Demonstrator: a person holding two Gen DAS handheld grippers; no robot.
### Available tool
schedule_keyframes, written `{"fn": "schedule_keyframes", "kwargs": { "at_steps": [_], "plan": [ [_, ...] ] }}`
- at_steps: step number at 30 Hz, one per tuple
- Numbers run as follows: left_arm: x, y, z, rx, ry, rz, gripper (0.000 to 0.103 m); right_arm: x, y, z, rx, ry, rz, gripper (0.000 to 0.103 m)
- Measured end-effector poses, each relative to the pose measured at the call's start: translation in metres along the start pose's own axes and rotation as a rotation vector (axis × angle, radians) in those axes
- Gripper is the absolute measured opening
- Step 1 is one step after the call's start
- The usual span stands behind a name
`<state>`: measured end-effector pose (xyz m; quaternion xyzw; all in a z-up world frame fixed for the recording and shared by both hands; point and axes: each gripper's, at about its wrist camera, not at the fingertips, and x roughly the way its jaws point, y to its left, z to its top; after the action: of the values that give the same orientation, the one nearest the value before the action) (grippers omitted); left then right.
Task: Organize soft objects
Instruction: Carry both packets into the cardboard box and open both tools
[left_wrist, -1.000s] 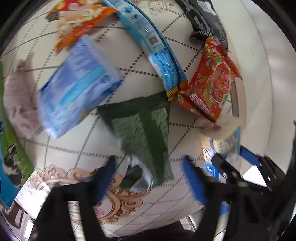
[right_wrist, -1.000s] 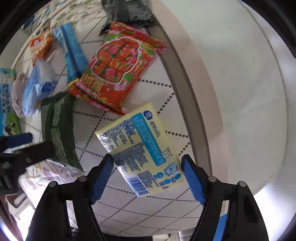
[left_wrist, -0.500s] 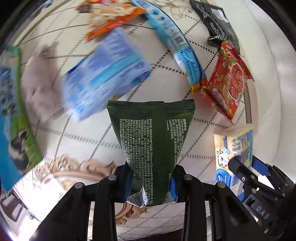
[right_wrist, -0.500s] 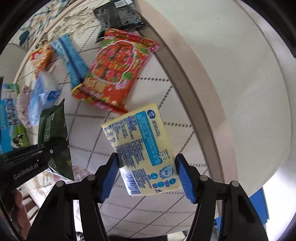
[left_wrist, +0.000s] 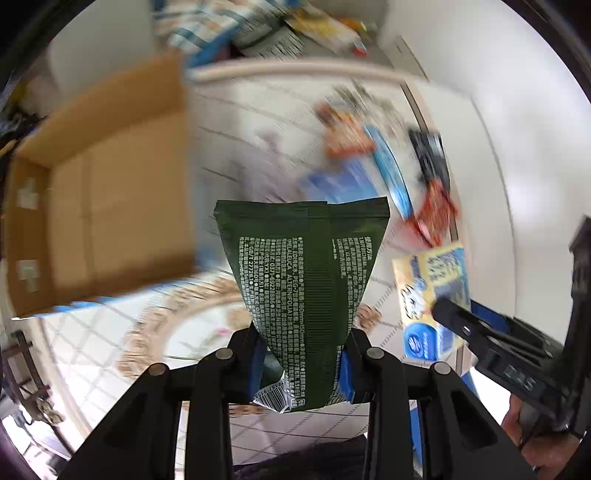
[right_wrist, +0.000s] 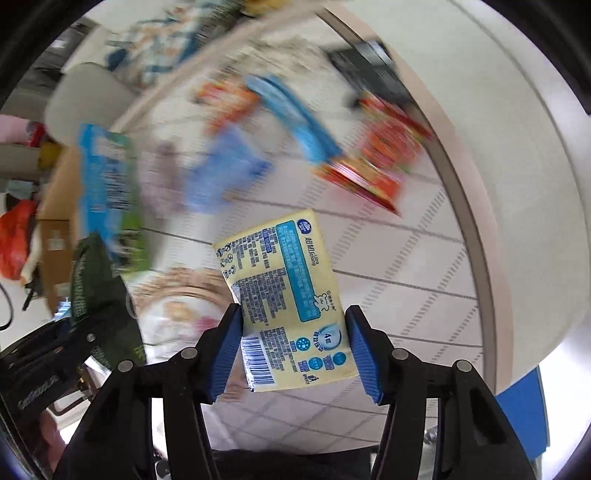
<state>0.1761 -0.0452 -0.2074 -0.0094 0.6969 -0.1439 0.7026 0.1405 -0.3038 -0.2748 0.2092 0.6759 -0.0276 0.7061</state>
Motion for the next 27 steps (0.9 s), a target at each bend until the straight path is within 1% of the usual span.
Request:
{"fn": "schedule_keyframes", "kwargs": {
  "at_steps": [1, 2, 4, 5, 6, 8, 10, 12, 14, 15, 18, 20, 21, 23, 27],
  "plan": [
    [-0.015, 0.014, 0.006, -0.009, -0.022, -0.006, 0.029, -0.01, 0.015, 0.002, -0.014, -0.016, 0.019, 0.059],
    [-0.027, 0.031, 0.013, -0.021, -0.04, -0.001, 0.029, -0.023, 0.037, 0.002, -0.031, -0.04, 0.05, 0.059],
    [-0.048, 0.063, 0.024, -0.044, -0.073, 0.01, 0.029, -0.043, 0.068, 0.009, -0.065, -0.069, 0.084, 0.059],
    [-0.051, 0.076, 0.031, -0.058, -0.085, 0.016, 0.029, -0.046, 0.088, 0.011, -0.084, -0.08, 0.103, 0.059],
    [-0.06, 0.098, 0.038, -0.076, -0.096, 0.032, 0.029, -0.053, 0.109, 0.012, -0.106, -0.087, 0.127, 0.059],
    [-0.058, 0.125, 0.053, -0.104, -0.102, 0.05, 0.029, -0.056, 0.152, 0.019, -0.156, -0.097, 0.157, 0.058],
    [-0.053, 0.159, 0.068, -0.144, -0.095, 0.051, 0.029, -0.045, 0.201, 0.034, -0.208, -0.106, 0.165, 0.058],
    [-0.04, 0.184, 0.083, -0.17, -0.077, 0.038, 0.029, -0.031, 0.245, 0.043, -0.243, -0.109, 0.161, 0.058],
    [-0.021, 0.205, 0.095, -0.192, -0.047, 0.03, 0.029, -0.012, 0.272, 0.051, -0.262, -0.101, 0.146, 0.058],
    [-0.013, 0.215, 0.1, -0.194, -0.031, 0.016, 0.029, 0.004, 0.293, 0.059, -0.275, -0.09, 0.138, 0.058],
    [0.018, 0.241, 0.113, -0.214, 0.013, -0.026, 0.029, 0.043, 0.321, 0.069, -0.286, -0.06, 0.104, 0.058],
    [0.032, 0.25, 0.119, -0.227, 0.027, -0.021, 0.029, 0.07, 0.335, 0.08, -0.283, -0.038, 0.085, 0.058],
    [0.041, 0.257, 0.122, -0.227, 0.037, -0.017, 0.029, 0.08, 0.331, 0.082, -0.28, -0.032, 0.079, 0.058],
    [0.052, 0.261, 0.127, -0.227, 0.053, -0.01, 0.029, 0.104, 0.337, 0.093, -0.274, -0.021, 0.053, 0.058],
    [0.071, 0.267, 0.139, -0.214, 0.084, -0.027, 0.03, 0.14, 0.341, 0.108, -0.256, -0.004, 0.031, 0.058]
  ]
}}
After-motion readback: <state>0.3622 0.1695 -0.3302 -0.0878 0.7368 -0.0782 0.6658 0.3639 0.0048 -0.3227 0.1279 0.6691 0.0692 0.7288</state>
